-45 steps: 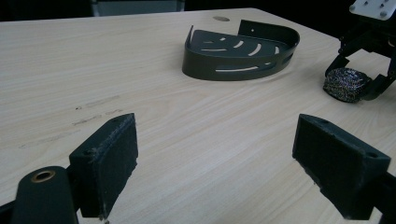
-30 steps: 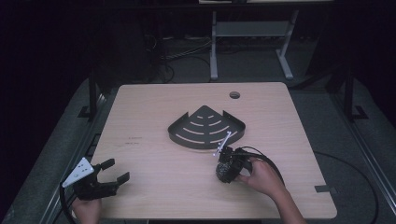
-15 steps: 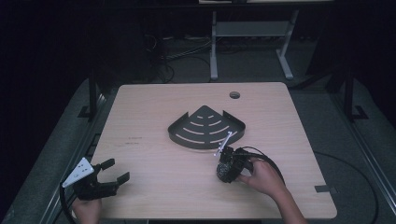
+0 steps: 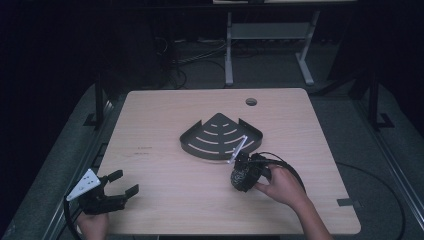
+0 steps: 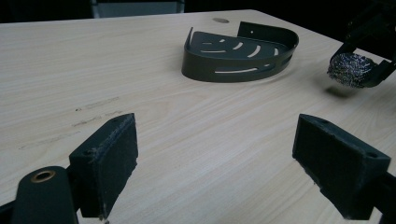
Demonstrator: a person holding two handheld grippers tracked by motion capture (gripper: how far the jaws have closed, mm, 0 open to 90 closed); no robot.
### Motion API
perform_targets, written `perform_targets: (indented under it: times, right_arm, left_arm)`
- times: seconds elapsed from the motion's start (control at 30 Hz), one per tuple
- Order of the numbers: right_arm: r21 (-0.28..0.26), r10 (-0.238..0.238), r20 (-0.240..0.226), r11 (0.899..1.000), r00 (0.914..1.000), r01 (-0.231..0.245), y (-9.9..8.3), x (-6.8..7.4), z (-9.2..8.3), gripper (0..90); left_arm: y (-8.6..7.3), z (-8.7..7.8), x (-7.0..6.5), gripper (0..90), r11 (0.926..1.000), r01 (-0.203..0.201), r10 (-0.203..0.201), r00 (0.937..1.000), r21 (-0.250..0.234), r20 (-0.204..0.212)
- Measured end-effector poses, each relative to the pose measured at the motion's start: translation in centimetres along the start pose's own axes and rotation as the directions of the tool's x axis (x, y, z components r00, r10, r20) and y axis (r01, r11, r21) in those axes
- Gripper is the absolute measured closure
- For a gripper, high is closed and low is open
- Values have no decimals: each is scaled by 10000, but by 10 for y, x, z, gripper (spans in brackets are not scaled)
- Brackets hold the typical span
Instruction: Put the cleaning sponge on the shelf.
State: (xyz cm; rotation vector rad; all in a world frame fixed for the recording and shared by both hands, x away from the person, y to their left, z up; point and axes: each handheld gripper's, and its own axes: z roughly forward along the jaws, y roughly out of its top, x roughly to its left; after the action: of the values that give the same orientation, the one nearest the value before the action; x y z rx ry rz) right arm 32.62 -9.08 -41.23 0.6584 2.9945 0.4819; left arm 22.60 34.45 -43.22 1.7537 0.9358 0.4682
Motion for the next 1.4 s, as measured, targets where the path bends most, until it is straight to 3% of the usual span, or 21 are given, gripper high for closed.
perform_targets:
  times: [0.67,0.77,1.4]
  right_arm:
    - [68,-148,74,9999,9999,147,12,-5,-15,321]
    - [-39,-136,-80,9999,9999,136,14,-8,-18,322]
    - [23,-116,22,9999,9999,116,26,-22,-34,321]
  left_arm:
    - [0,0,0,134,10000,12,-12,10000,-3,-5]
    - [0,0,0,134,10000,-5,5,10000,10,-17]
    - [0,0,-1,134,10000,-1,1,10000,-1,-42]
